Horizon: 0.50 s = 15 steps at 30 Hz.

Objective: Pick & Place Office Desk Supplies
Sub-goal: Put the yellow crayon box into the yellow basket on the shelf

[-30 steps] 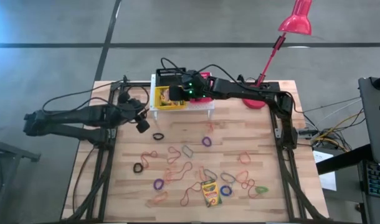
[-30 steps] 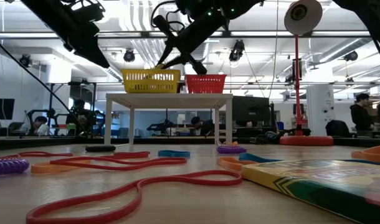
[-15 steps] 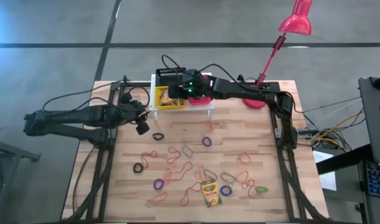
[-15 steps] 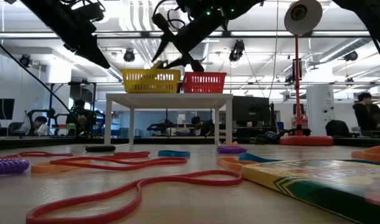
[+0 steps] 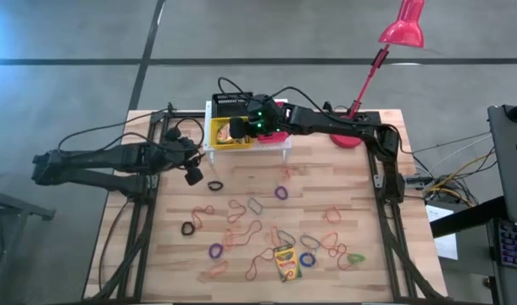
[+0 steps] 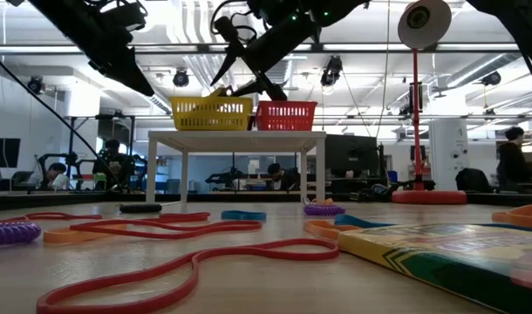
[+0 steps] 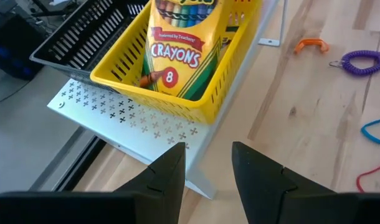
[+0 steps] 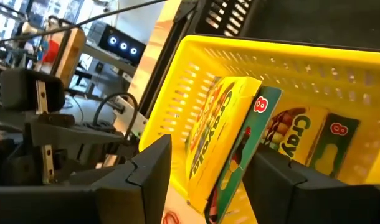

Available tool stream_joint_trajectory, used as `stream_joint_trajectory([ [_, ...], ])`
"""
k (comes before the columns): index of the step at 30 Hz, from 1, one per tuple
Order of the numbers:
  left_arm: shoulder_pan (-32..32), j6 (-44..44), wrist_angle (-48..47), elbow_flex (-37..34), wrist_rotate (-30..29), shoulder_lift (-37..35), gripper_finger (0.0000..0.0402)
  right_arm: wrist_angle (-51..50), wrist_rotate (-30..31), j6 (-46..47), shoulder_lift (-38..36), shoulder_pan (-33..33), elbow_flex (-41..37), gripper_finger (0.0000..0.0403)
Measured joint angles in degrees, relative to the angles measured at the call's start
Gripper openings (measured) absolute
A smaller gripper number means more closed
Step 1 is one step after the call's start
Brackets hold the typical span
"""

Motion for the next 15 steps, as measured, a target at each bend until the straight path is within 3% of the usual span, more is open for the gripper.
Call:
stream_joint_trajectory([
  [12, 0.0, -1.92, 0.0, 0.0, 0.08, -0.01, 0.0133, -0.55, -0.06, -4.75, -0.02, -0.37, 0.0, 0.0171],
  [15, 0.0, -1.99, 0.0, 0.0, 0.12, -0.02, 0.0133, -4.77, 0.09, -6.61, -0.15, -0.75, 1.24, 0.017],
])
